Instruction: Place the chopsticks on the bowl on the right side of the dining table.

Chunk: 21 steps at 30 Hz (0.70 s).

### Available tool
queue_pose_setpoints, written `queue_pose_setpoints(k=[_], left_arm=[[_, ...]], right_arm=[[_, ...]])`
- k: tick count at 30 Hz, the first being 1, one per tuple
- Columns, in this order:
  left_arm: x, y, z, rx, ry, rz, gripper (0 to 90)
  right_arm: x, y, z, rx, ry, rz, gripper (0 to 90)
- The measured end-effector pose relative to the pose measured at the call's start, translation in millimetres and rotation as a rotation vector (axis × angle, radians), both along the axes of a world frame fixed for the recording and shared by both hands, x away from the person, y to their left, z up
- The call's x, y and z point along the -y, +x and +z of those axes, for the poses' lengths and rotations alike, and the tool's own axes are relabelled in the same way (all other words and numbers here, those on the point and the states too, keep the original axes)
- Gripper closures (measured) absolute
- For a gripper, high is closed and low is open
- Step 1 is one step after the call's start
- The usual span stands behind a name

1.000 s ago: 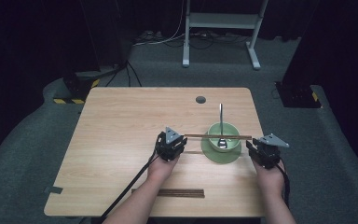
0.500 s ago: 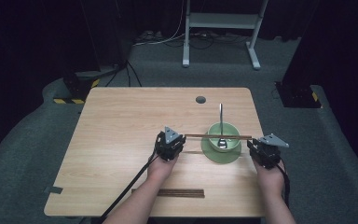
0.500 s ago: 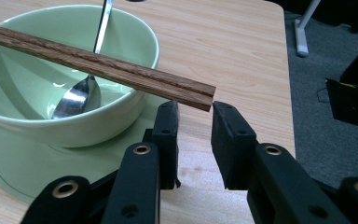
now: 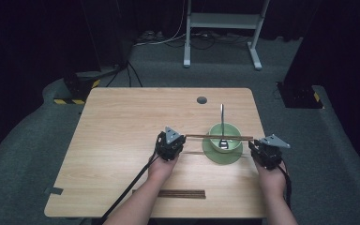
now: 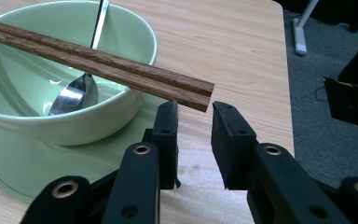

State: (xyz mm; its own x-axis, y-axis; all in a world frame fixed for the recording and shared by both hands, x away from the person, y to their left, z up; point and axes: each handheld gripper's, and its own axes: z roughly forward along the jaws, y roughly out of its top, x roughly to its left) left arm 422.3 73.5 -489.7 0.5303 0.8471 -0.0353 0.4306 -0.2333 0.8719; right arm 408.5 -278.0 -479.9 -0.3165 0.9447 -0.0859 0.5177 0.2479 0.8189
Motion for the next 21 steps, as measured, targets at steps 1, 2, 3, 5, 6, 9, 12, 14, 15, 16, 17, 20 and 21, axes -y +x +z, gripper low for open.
queue_pose_setpoints(k=[1, 2, 3, 5, 6, 9, 12, 14, 15, 16, 17, 20, 21], left_arm=[[0.2, 0.1, -0.1, -0.001, 0.0, -0.001, 84.0], [0.2, 0.1, -0.1, -0.001, 0.0, -0.001, 84.1], [0.3, 0.3, -0.3, -0.002, -0.001, -0.001, 84.1], [0.3, 0.3, -0.3, -0.003, -0.002, 0.0, 84.2], [0.6, 0.2, -0.5, -0.003, -0.003, -0.001, 84.3], [1.1, 0.0, -0.6, -0.001, 0.0, -0.002, 84.2], [0.8, 0.3, -0.2, -0.002, -0.003, -0.001, 84.0], [0.8, 0.5, -0.1, -0.002, -0.002, -0.002, 83.8], [0.9, 0.6, -0.1, -0.002, -0.002, -0.002, 83.8], [0.9, 0.6, -0.1, -0.002, -0.002, -0.002, 83.8], [1.0, 0.6, -0.1, -0.002, -0.001, -0.003, 83.8], [1.7, 0.5, 0.0, 0.0, -0.001, -0.007, 83.4], [2.0, 0.5, -0.3, 0.0, -0.003, -0.007, 83.4]], right_arm=[[0.2, 0.1, 0.3, 0.0, -0.001, -0.002, 71.2], [0.2, 0.1, 0.3, 0.0, -0.001, -0.002, 71.2], [0.5, 0.2, 0.9, 0.001, 0.002, -0.003, 71.0], [0.4, 0.3, 1.2, 0.001, 0.001, -0.003, 71.0], [0.2, 0.3, 1.3, 0.001, 0.0, -0.003, 71.0], [-0.2, 0.4, 1.6, 0.002, -0.001, -0.002, 71.1], [0.3, 1.4, 1.5, 0.002, -0.001, -0.004, 71.1], [0.3, 1.8, 1.5, 0.002, -0.001, -0.006, 71.0], [0.2, 1.9, 1.8, 0.002, 0.0, -0.006, 71.0], [0.2, 1.9, 1.8, 0.002, 0.0, -0.006, 71.0], [0.4, 1.9, 2.1, 0.003, 0.0, -0.006, 71.0], [0.6, 2.1, 2.1, 0.004, -0.002, -0.007, 71.0], [0.8, 2.3, 2.0, 0.003, -0.002, -0.007, 71.0]])
